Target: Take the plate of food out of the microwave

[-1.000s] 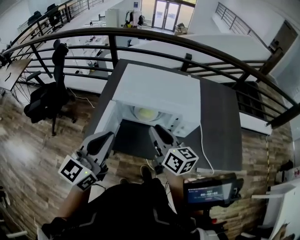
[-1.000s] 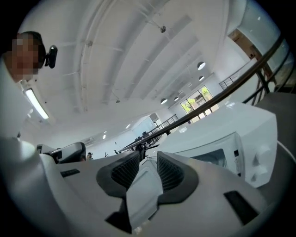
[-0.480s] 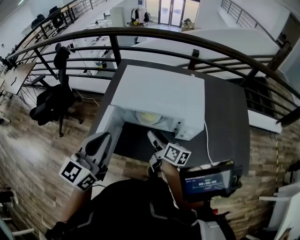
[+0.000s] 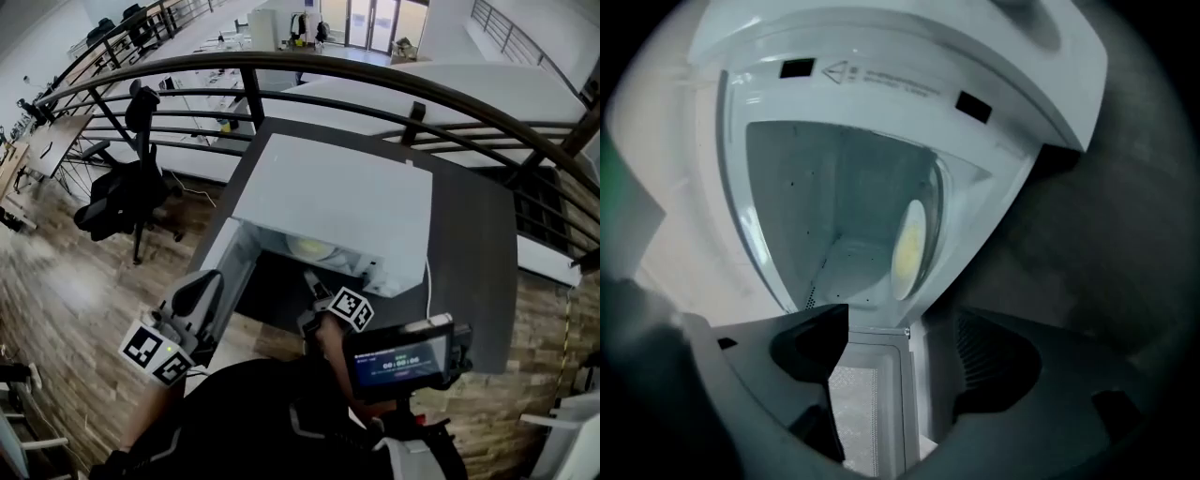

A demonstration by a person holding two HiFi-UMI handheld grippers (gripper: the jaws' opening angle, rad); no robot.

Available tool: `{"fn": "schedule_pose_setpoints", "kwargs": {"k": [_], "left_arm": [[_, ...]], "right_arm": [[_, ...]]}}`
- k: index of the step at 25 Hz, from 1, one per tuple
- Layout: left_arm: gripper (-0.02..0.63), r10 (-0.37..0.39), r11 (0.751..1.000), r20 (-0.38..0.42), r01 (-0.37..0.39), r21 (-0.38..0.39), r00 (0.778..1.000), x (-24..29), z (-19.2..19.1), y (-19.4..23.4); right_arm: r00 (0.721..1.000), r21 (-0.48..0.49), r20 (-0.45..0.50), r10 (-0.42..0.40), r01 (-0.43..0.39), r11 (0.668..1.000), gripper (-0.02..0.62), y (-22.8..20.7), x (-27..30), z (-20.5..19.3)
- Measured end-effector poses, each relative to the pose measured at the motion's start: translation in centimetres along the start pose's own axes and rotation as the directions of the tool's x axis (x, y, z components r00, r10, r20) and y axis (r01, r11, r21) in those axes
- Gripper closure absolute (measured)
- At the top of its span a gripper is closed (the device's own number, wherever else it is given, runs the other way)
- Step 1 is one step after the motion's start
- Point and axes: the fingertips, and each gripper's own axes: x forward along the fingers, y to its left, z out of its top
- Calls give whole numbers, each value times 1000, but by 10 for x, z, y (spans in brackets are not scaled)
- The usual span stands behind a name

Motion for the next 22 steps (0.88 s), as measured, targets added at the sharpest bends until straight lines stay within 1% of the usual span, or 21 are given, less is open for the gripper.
{"fn": "schedule_pose_setpoints", "kwargs": {"k": [2, 7, 13, 16, 19, 22], "left_arm": [[604, 16, 1000, -6, -16, -3, 1000, 1, -2, -1], [604, 28, 1000, -19, -28, 13, 999, 19, -3, 4], [604, 76, 997, -26, -75, 16, 997, 12, -1, 3], [604, 91, 996, -34, -91, 5, 995, 11, -5, 6], [604, 108, 994, -44, -107, 10, 993, 13, -11, 8], [604, 124, 992, -47, -123, 18, 991, 12, -13, 7]], "right_arm": [[1000, 31, -6, -1, 1, 1000, 251, -8, 5, -2], [1000, 103, 21, -18, 15, 995, 245, -21, 33, 17], [999, 168, 34, -36, 30, 985, 245, -29, 39, 23], [999, 196, 44, -27, 18, 981, 245, -32, 50, 27], [998, 232, 58, -2, -11, 973, 245, -32, 61, 34], [998, 236, 58, 11, -24, 972, 245, -31, 66, 37]]}}
